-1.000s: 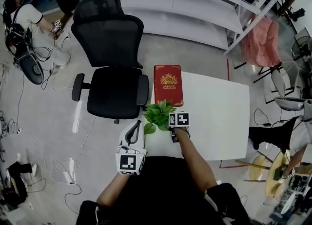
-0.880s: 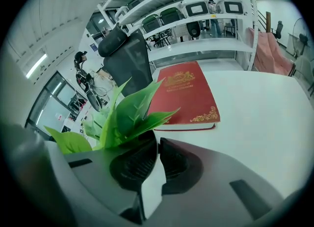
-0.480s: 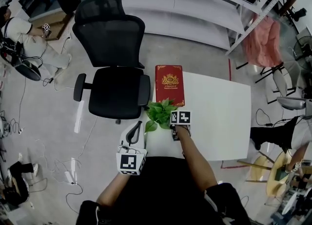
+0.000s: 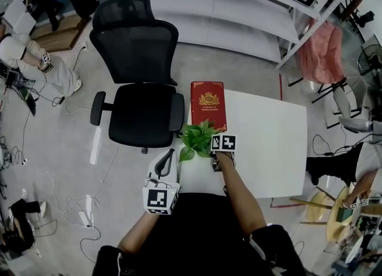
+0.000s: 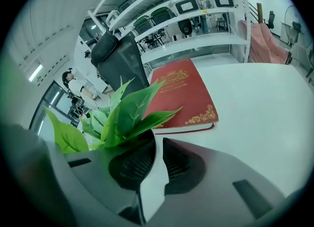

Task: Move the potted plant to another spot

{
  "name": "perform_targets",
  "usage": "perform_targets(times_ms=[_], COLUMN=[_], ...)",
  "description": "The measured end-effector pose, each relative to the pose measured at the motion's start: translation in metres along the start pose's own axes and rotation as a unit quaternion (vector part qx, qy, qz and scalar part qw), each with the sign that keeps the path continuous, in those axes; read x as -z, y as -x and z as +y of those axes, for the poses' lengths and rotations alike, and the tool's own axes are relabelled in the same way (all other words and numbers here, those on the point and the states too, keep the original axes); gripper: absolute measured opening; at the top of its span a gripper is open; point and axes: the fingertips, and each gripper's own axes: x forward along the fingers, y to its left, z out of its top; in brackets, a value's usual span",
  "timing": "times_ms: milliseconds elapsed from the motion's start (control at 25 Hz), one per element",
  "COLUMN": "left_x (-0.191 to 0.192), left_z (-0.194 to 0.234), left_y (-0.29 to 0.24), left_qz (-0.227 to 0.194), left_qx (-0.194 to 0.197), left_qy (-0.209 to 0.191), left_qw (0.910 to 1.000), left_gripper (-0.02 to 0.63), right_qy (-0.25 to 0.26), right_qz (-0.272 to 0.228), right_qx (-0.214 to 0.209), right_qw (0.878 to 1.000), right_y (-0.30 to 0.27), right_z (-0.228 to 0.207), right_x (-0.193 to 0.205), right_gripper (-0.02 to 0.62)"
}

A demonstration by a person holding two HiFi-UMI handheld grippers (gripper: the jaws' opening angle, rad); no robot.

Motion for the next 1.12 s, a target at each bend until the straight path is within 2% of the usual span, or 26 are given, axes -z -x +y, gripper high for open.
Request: perform_targets(times_ms=[160,360,720,1120], left_x=[-0.001,0.001,0.002,-0.002], left_z=[0.001,0.003,0.004,0.004], left_y=[-0.002,-0.003,-0.006,-0.008], left_qz=[-0.001,-0.001,0.002,0.004], left_qx=[0.003,0.004,0.01,0.012], left_qy=[0.0,-0.005,-0.005,-0.007], left_qw=[1.0,1.0,0.9999,0.9999], left_gripper=[0.018,0.018,0.018,0.018], right_qy=[-0.005,-0.011,-0.026,-0.069], right_qz=[0.003,0.003,0.006,-0.002], right_qx=[0.003,-0.003,-0.007,-0.027], right_qw=[1.0,1.0,1.0,0.997], right_y=[0.0,0.001,0.0,0.005], right_z=[-0.002,0.001,0.0,-0.006], right_x=[0.0,0.002,0.005,0.011], right_gripper=[0.033,0.098,0.106,0.153])
